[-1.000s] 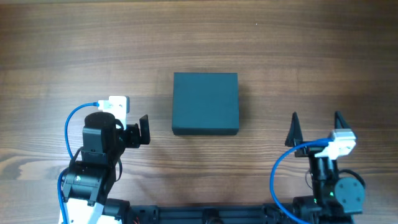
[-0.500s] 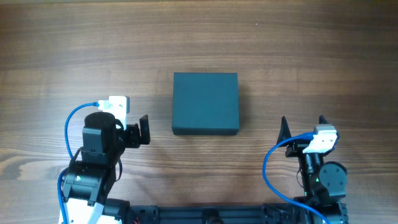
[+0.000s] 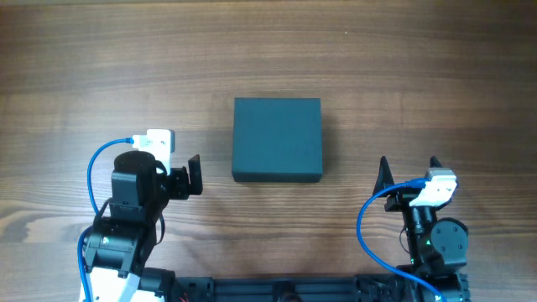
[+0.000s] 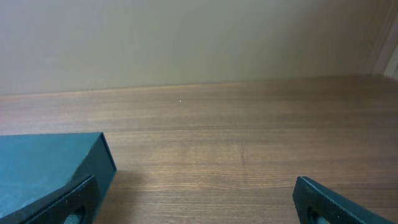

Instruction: Pack container

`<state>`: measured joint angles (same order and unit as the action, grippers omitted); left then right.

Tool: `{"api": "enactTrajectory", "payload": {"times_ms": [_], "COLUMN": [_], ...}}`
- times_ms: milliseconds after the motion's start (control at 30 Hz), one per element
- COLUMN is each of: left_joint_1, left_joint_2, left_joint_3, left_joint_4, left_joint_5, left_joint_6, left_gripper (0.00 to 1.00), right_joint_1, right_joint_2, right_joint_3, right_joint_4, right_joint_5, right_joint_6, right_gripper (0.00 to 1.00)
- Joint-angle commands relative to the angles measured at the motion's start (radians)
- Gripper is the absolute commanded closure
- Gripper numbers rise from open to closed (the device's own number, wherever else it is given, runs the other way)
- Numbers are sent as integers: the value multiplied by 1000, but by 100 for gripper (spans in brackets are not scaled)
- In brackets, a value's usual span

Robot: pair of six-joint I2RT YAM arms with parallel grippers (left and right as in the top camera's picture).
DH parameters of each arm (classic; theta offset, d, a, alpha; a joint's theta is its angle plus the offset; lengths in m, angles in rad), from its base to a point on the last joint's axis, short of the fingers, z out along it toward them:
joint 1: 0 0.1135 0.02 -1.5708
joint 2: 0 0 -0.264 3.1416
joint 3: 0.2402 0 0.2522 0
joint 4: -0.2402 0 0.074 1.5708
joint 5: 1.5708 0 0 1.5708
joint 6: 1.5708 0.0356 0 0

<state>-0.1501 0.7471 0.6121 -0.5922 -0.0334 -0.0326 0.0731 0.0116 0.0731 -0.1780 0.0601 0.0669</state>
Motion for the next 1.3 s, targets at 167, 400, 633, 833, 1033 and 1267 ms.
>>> {"api": "enactTrajectory", "payload": {"times_ms": [167,400,633,833,1033,1267], "left_joint_1": [-4,-4,-4,-4,-4,-4], "left_joint_2": [-1,-1,-7,-175,-413,-601], "left_joint_3": [-3,-3,-3,-4,-6,-158], "left_joint_4": [0,0,-4,-136,-213,-55], "left_joint_5": [-10,-10,-14,-14,-13,-10], "left_joint_6": [-13,-13,-13,-13,2,2], "left_gripper": [0,0,0,0,0,0], "right_joint_1": [-4,-4,-4,-4,-4,-4], "right_joint_2": [-9,-9,-9,-9,-9,-9], "right_joint_3": [3,3,3,3,3,3], "right_joint_4": [6,6,6,6,6,6], "right_joint_5": [-2,-2,-2,-2,-2,-2], "right_joint_6": [18,18,18,18,18,18], "right_gripper": [0,0,0,0,0,0]}}
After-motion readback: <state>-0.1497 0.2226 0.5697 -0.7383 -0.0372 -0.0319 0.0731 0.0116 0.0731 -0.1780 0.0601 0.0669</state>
